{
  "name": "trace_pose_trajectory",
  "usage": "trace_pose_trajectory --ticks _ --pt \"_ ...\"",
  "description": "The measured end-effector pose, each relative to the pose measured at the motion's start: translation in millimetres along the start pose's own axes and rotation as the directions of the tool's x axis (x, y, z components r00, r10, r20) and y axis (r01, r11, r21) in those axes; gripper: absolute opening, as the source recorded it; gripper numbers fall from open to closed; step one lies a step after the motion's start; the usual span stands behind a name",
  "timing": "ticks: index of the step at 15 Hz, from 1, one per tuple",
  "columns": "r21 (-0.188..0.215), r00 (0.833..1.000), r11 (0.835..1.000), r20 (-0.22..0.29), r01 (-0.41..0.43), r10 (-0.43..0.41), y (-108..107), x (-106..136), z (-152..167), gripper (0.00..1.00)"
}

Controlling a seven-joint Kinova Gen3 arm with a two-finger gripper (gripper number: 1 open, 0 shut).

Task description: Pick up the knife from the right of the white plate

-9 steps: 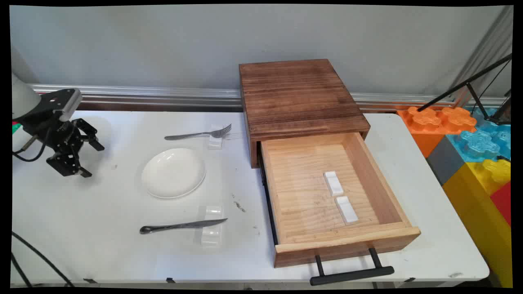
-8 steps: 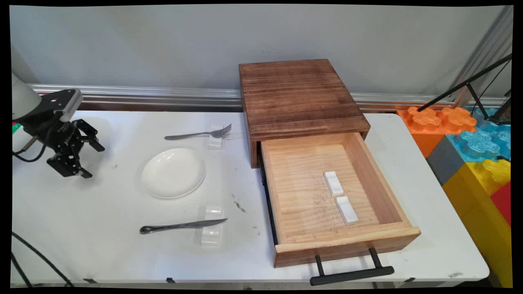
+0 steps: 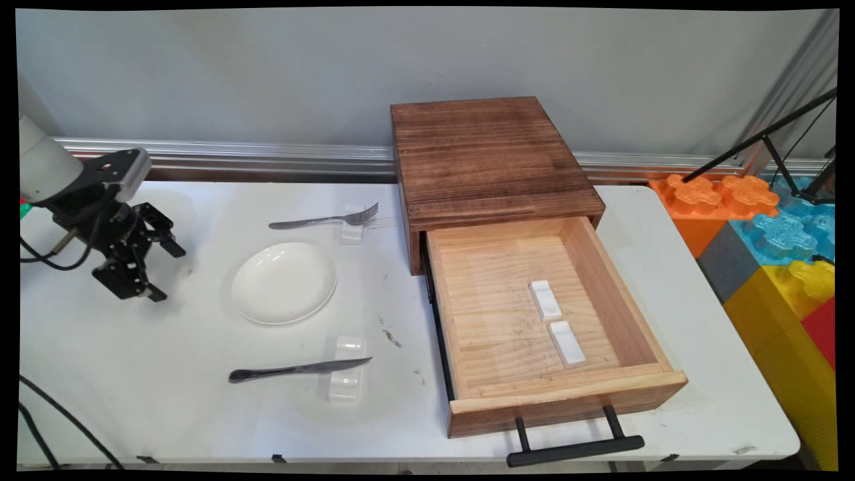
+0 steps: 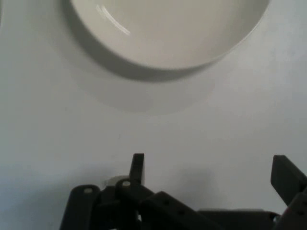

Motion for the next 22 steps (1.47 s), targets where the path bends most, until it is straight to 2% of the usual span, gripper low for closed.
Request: trace_pose_trajectory --ticks 6,13,18,22 --pt "-0.021 0.997 0.998 -0.031 0.067 -0.068 29.7 41.0 6.7 1.0" --pt "-0.045 0.996 0.996 -0.044 0.081 -0.083 62.2 97.6 15.4 1.0" --pt "-0.051 0.997 0.996 -0.027 0.073 -0.074 84.8 131.9 26.6 1.0" --pt "-0.056 0.997 0.996 -0.009 0.073 -0.073 100.7 146.0 41.4 1.0"
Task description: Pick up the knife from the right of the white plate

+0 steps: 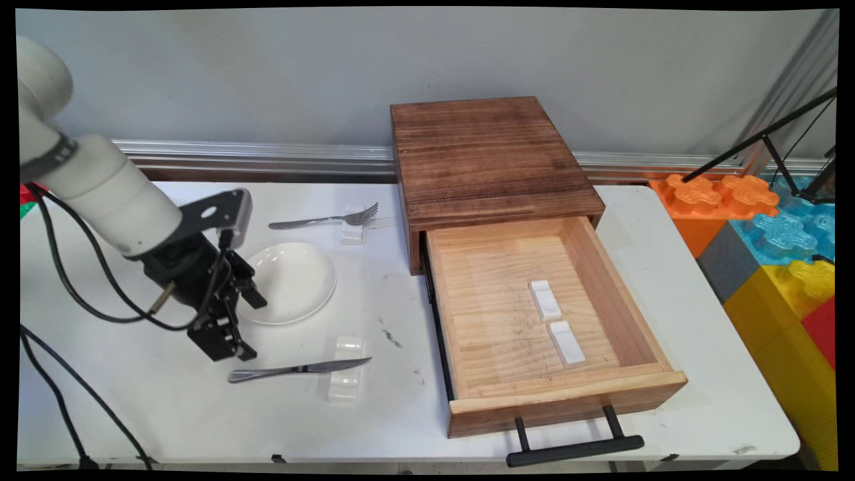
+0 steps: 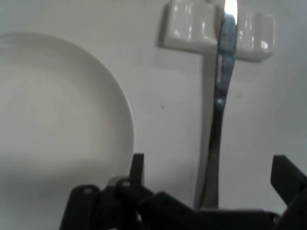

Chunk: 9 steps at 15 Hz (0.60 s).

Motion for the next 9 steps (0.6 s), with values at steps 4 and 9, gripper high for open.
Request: trace_pose_trajectory --ticks 4,9 --pt "-0.004 1.0 1.0 0.005 -0.003 0.003 11.1 4.8 17.8 1.0" --pt "-0.002 1.0 1.0 0.0 -0.014 0.014 18.8 7.0 37.1 1.0"
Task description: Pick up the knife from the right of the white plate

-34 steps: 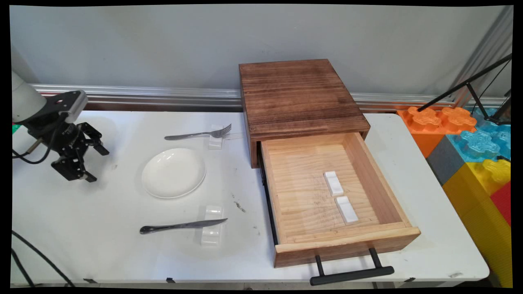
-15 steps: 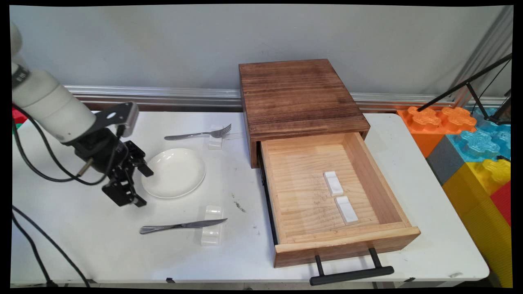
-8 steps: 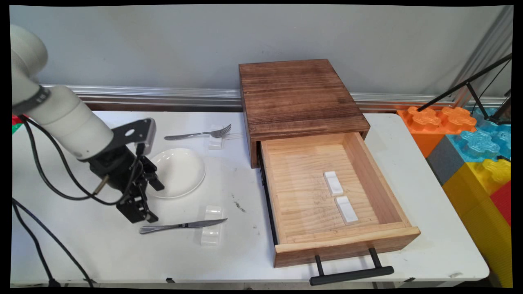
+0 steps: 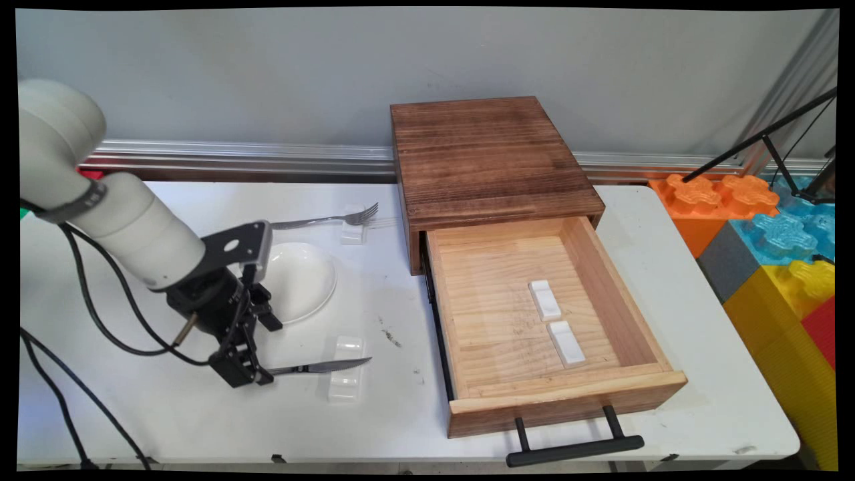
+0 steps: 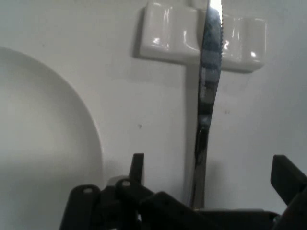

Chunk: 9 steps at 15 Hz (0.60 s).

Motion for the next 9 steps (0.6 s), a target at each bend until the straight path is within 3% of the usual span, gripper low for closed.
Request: trace_pose_trajectory --ticks 9 --pt "0.014 1.0 1.0 -0.01 -0.021 0.021 5.0 2.5 27.2 1.0"
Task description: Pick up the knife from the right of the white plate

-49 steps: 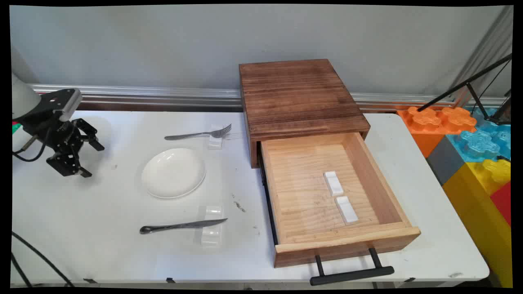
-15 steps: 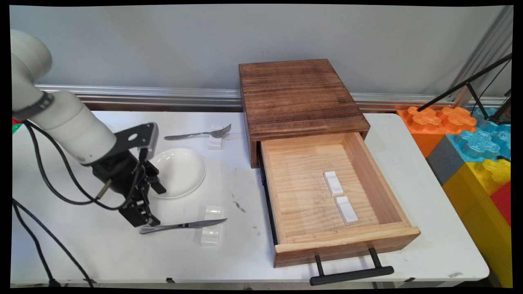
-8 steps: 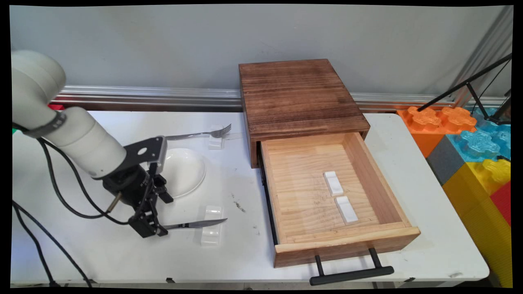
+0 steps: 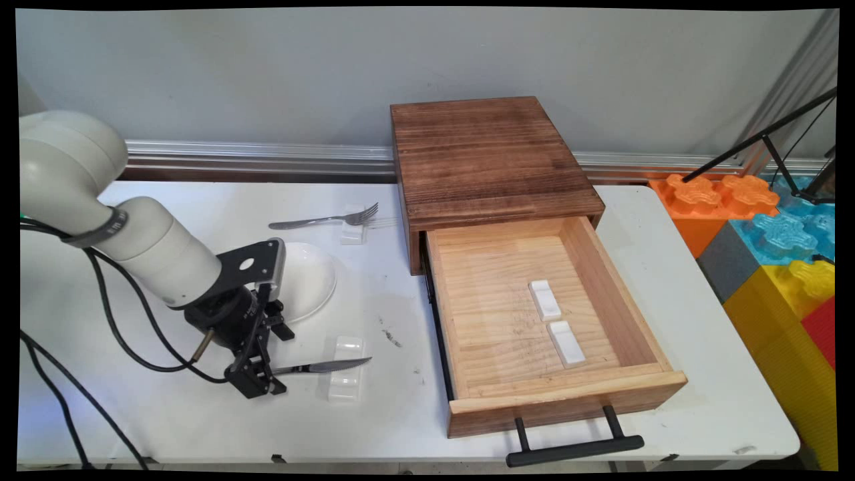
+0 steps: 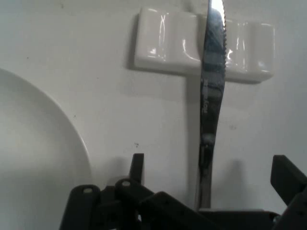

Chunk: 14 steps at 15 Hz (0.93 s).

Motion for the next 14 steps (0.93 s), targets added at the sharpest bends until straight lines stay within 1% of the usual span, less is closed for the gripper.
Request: trace_pose_trajectory --ticks 10,11,14 --pt "0.008 0.999 0.999 -0.009 -0.036 0.036 -3.8 0.0 14.6 1.0" --pt "0.008 0.999 0.999 -0.01 -0.04 0.04 -4.1 -0.1 15.0 0.0" --pt "0.009 0.999 0.999 -0.006 -0.051 0.051 -5.3 -1.3 15.9 0.0"
